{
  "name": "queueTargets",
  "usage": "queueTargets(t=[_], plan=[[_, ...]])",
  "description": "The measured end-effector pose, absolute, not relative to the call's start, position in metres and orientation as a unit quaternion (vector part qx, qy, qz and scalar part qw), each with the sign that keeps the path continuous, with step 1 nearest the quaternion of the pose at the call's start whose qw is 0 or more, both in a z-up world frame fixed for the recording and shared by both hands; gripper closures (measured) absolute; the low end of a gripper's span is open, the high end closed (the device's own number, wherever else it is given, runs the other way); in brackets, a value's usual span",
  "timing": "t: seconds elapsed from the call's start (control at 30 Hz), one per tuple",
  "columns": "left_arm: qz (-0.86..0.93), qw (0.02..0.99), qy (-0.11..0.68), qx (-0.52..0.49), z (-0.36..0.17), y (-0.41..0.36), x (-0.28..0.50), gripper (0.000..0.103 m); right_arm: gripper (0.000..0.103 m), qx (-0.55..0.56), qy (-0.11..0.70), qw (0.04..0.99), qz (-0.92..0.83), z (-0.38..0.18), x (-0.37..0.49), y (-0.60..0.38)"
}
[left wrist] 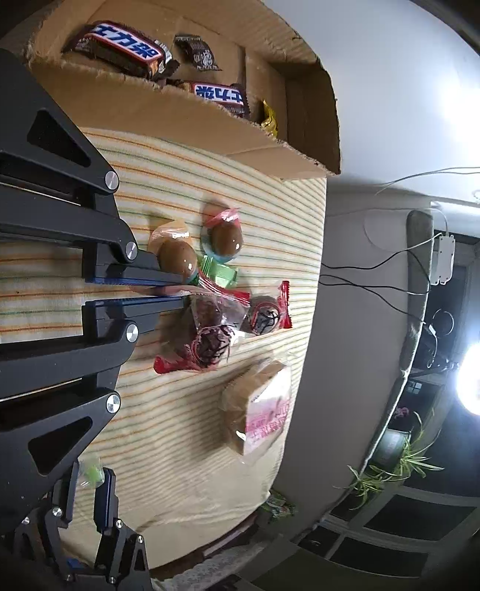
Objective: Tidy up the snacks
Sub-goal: 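Grasp the pink candy with the left tool while the right tool grasps the green wrapped candy, then carry the pink and green candies into the cardboard box and open both tools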
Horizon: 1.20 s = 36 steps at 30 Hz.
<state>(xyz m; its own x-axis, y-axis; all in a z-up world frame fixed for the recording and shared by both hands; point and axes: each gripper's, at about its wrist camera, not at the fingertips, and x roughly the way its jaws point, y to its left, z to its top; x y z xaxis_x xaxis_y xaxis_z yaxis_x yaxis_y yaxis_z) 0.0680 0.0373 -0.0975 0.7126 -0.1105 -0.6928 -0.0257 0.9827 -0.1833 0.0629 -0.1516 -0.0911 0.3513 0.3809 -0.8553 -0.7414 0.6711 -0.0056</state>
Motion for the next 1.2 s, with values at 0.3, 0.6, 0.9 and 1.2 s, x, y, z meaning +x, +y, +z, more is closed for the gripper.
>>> queueTargets(t=[0.3, 0.6, 0.9, 1.2], plan=[[-0.029, 0.929, 0.354, -0.100, -0.073, 0.045, 0.057, 0.099, 0.074, -0.189, 0.433, 0.807, 0.355, -0.073, 0.073, -0.146], [-0.007, 0.939, 0.324, -0.113, -0.047, 0.078, 0.042, 0.099, 0.074, -0.196, 0.397, 0.819, 0.365, -0.045, 0.086, -0.120], [0.033, 0.942, 0.312, -0.122, -0.037, 0.117, 0.031, 0.099, 0.074, -0.197, 0.380, 0.814, 0.392, -0.030, 0.113, -0.072], [0.069, 0.939, 0.312, -0.128, -0.038, 0.152, 0.022, 0.099, 0.074, -0.188, 0.376, 0.801, 0.426, -0.021, 0.141, -0.015]])
